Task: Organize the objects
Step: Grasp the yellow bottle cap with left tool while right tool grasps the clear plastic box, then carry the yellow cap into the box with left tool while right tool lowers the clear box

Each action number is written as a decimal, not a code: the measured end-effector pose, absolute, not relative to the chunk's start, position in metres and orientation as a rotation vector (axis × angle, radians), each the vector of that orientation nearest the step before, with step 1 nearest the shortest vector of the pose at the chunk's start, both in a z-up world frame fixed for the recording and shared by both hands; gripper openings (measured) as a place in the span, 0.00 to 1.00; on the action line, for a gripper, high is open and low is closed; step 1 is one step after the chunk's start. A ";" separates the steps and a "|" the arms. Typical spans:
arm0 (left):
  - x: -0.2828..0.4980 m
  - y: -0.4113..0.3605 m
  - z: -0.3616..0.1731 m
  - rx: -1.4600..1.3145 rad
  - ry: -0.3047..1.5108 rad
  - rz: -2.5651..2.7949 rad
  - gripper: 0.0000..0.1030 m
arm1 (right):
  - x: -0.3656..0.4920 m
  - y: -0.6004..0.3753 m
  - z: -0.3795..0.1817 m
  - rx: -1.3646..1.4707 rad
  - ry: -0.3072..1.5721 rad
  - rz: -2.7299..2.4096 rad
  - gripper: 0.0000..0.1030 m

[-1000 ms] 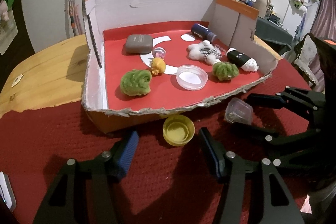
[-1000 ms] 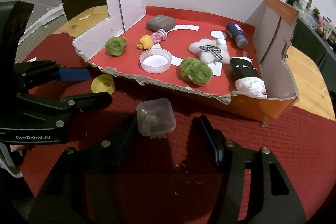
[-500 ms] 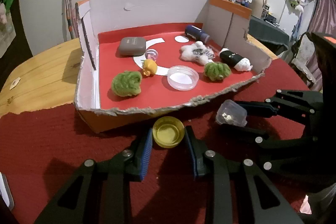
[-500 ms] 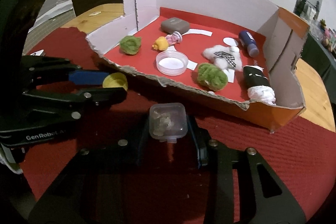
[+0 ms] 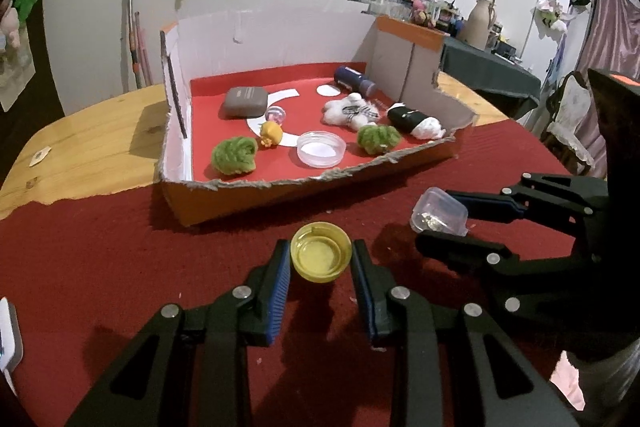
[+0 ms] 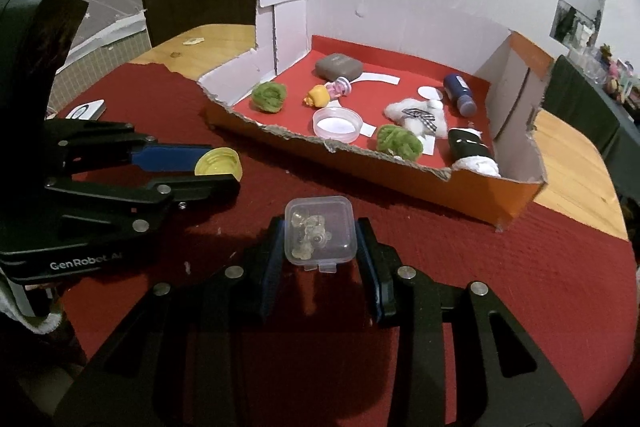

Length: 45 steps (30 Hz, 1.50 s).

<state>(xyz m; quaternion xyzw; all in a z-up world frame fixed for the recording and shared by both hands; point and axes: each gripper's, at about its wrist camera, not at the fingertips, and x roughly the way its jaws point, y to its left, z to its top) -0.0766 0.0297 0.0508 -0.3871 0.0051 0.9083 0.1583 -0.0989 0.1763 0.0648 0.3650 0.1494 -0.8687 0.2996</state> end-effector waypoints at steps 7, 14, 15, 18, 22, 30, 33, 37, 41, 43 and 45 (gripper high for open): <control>-0.060 0.030 0.056 -1.081 0.016 2.607 0.31 | -0.087 0.182 0.070 0.946 0.365 -2.322 0.32; -0.055 0.029 0.066 -1.052 -0.004 2.607 0.31 | -0.082 0.183 0.076 0.929 0.342 -2.315 0.33; -0.055 0.029 0.068 -1.047 -0.011 2.600 0.31 | -0.082 0.183 0.079 0.920 0.330 -2.312 0.33; -0.062 0.030 0.078 -1.027 -0.019 2.583 0.31 | -0.086 0.184 0.090 0.902 0.318 -2.307 0.33; -0.085 0.035 0.095 -1.012 0.018 2.584 0.31 | -0.106 0.184 0.114 0.868 0.325 -2.334 0.33; -0.150 0.044 0.106 -1.082 0.012 2.561 0.31 | -0.185 0.170 0.139 0.959 0.324 -2.349 0.33; -0.172 0.048 0.105 -1.116 0.002 2.542 0.31 | -0.215 0.164 0.139 1.015 0.319 -2.355 0.33; -0.200 0.053 0.102 -1.158 -0.016 2.522 0.31 | -0.254 0.156 0.132 1.112 0.300 -2.349 0.33; -0.221 0.059 0.094 -1.190 0.015 2.515 0.31 | -0.282 0.152 0.122 1.201 0.287 -2.326 0.33; -0.233 0.060 0.088 -1.216 0.020 2.513 0.31 | -0.295 0.148 0.117 1.242 0.300 -2.317 0.33; -0.243 0.059 0.082 -1.244 0.014 2.506 0.31 | -0.307 0.146 0.110 1.287 0.303 -2.301 0.33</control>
